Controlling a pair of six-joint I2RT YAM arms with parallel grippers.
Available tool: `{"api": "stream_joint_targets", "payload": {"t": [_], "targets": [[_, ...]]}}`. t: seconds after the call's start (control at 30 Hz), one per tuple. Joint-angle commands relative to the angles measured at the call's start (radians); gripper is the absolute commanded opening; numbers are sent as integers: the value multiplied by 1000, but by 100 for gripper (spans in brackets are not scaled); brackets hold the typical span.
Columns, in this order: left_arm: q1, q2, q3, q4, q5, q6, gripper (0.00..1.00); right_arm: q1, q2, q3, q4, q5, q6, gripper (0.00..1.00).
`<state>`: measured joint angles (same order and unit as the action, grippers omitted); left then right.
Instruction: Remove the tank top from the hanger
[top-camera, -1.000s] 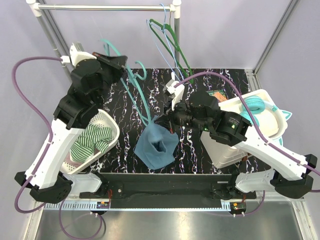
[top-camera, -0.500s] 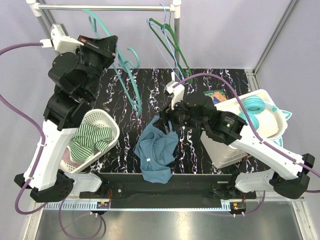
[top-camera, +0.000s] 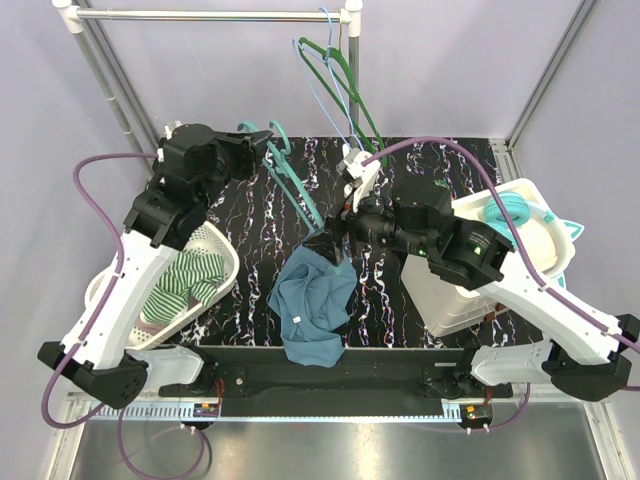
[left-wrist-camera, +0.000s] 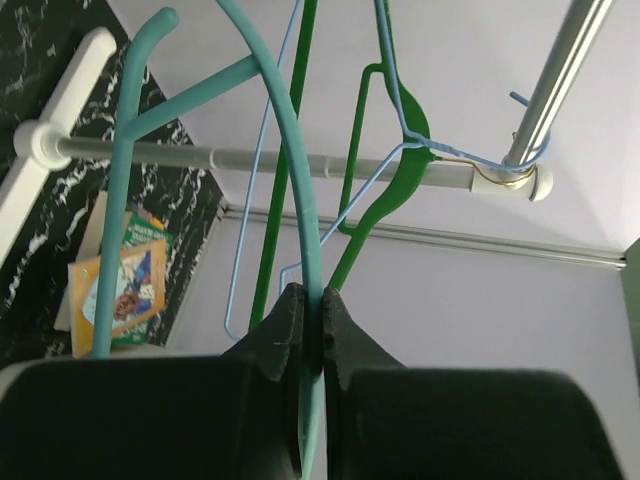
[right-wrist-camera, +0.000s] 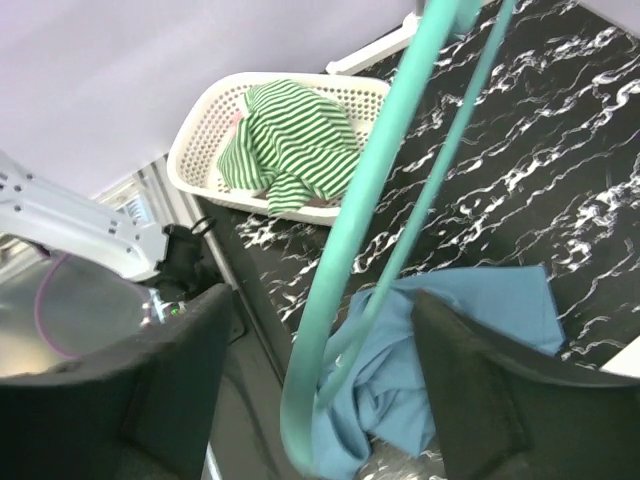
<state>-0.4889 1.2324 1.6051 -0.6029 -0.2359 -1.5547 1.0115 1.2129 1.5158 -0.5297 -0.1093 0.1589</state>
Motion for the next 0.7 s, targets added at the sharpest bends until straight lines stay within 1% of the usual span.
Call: {"api": "stream_joint_targets", "payload": {"t": [0.0, 0.07, 0.1, 0.17, 0.2, 0.23, 0.27, 0.33, 0.37, 0.4, 0.43, 0.47, 0.5, 0.53, 0.6, 0.63, 0.67], "targets": [[1, -54, 1, 92, 55, -136, 0, -5, 39, 47, 39, 43, 4, 66], [1, -65, -11, 101, 53, -148, 0, -5, 40, 43, 43, 62, 4, 57], [1, -80, -17, 101, 53, -151, 0, -4, 40, 43, 46, 68, 4, 48], [3, -93, -40, 112, 52, -163, 0, -4, 45, 46, 53, 65, 7, 37], [3, -105, -50, 117, 53, -163, 0, -4, 53, 53, 56, 54, 5, 19], [4, -109, -62, 149, 55, -159, 0, -5, 59, 60, 57, 51, 8, 7], [4, -114, -89, 179, 67, -144, 6, -4, 62, 66, 60, 62, 13, 0], [10, -138, -118, 262, 84, -53, 26, -4, 80, 89, 63, 103, 25, 0], [10, -146, -126, 270, 75, -3, 45, -5, 89, 102, 62, 135, 30, 0], [12, -157, -122, 256, 67, 106, 51, -7, 106, 128, 63, 166, 30, 0], [12, -181, -116, 203, 55, 161, 57, -13, 117, 144, 62, 174, 31, 0], [12, -206, -123, 180, 28, 213, 62, -28, 128, 159, 60, 175, 33, 0], [13, -230, -135, 163, 12, 314, 64, -40, 152, 187, 59, 162, 36, 0], [13, -294, -151, 132, -6, 364, 65, -53, 166, 202, 60, 151, 37, 0], [13, -361, -201, 71, -69, 474, 67, -88, 207, 248, 54, 137, 36, 0], [13, -428, -224, 40, -119, 502, 69, -102, 223, 267, 53, 129, 37, 0], [13, -453, -235, 11, -138, 528, 71, -114, 240, 288, 47, 122, 39, 0]]}}
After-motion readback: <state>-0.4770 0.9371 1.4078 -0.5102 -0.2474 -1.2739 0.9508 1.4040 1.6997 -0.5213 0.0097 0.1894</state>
